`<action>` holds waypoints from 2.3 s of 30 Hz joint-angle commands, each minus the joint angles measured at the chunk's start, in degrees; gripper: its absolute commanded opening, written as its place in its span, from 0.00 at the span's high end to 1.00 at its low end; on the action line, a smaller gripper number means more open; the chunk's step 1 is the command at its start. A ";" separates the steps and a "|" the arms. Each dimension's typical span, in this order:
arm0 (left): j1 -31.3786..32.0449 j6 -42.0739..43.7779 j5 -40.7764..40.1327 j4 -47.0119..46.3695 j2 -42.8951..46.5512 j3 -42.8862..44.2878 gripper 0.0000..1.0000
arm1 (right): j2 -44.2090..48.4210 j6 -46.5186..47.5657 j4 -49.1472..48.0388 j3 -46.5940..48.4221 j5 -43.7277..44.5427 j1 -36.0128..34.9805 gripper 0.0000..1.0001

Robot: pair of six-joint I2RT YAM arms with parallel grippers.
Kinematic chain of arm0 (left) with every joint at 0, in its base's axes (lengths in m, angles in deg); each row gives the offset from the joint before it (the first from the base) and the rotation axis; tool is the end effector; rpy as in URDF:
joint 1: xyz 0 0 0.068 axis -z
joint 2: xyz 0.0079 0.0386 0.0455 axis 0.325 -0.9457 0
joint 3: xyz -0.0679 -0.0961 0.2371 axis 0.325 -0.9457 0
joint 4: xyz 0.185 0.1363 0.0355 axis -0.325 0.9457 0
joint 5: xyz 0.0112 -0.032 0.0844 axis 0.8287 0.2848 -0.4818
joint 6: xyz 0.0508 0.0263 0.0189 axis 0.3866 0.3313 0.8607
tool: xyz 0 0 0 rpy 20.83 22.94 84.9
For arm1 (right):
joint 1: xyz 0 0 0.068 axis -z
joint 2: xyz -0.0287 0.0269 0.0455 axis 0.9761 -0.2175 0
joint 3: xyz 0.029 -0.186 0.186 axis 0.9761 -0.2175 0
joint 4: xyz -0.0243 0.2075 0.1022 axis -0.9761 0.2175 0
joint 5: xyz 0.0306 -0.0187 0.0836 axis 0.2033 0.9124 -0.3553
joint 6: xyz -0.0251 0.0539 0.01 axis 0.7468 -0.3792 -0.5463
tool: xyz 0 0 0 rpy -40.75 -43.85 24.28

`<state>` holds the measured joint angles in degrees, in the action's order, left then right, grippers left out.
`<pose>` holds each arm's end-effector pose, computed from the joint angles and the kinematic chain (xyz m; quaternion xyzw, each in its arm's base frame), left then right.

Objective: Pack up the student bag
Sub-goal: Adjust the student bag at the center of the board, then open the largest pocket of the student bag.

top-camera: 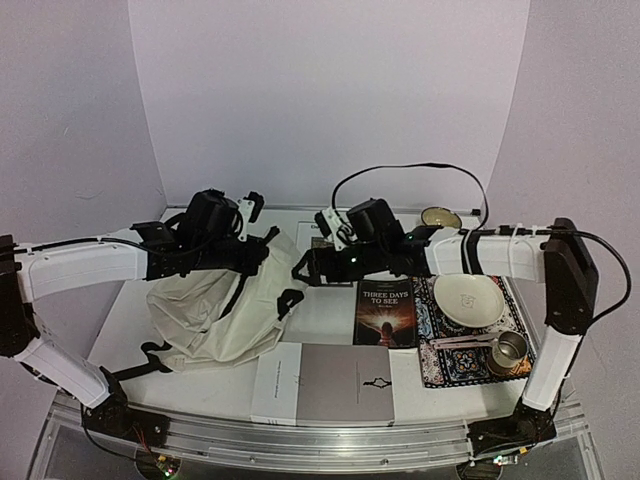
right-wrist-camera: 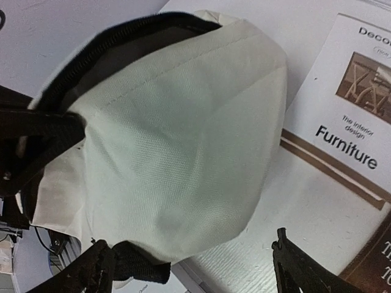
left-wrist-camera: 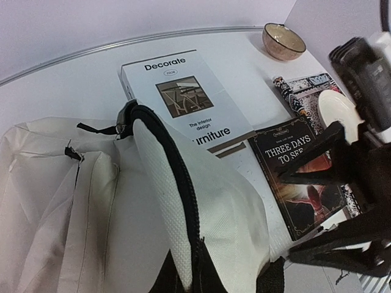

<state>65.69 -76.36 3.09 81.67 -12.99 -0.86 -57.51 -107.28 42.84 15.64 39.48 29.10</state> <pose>0.2096 -0.2139 0.2813 0.1922 0.8616 -0.1971 0.4264 0.2646 0.3145 0.2743 -0.2267 0.7603 0.4454 0.4150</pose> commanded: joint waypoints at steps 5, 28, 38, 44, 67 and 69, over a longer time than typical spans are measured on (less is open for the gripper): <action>-0.45 -1.29 1.53 -4.26 2.45 1.87 0.96 | -7.13 -7.21 -7.49 -1.35 0.77 -1.28 0.10; -6.62 5.90 -14.68 8.59 7.67 3.42 1.00 | -11.64 -1.08 -3.16 0.41 10.71 2.35 0.19; -16.86 9.46 -13.14 9.99 5.86 2.09 0.93 | -15.07 2.88 2.21 4.82 14.65 2.42 0.19; -18.40 10.94 -18.48 12.15 -0.03 3.29 0.84 | -10.57 6.03 5.60 3.51 11.34 2.40 0.17; -27.88 10.59 -38.10 20.68 -24.16 11.80 0.22 | 14.06 10.73 20.10 -14.18 10.33 2.40 0.10; -28.37 9.32 -37.89 21.78 -24.72 11.88 0.16 | 14.92 10.89 21.43 -14.68 10.50 2.39 0.09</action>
<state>38.69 -63.83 -32.54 100.00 -36.86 8.56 -46.29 -97.17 59.29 1.99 49.56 31.48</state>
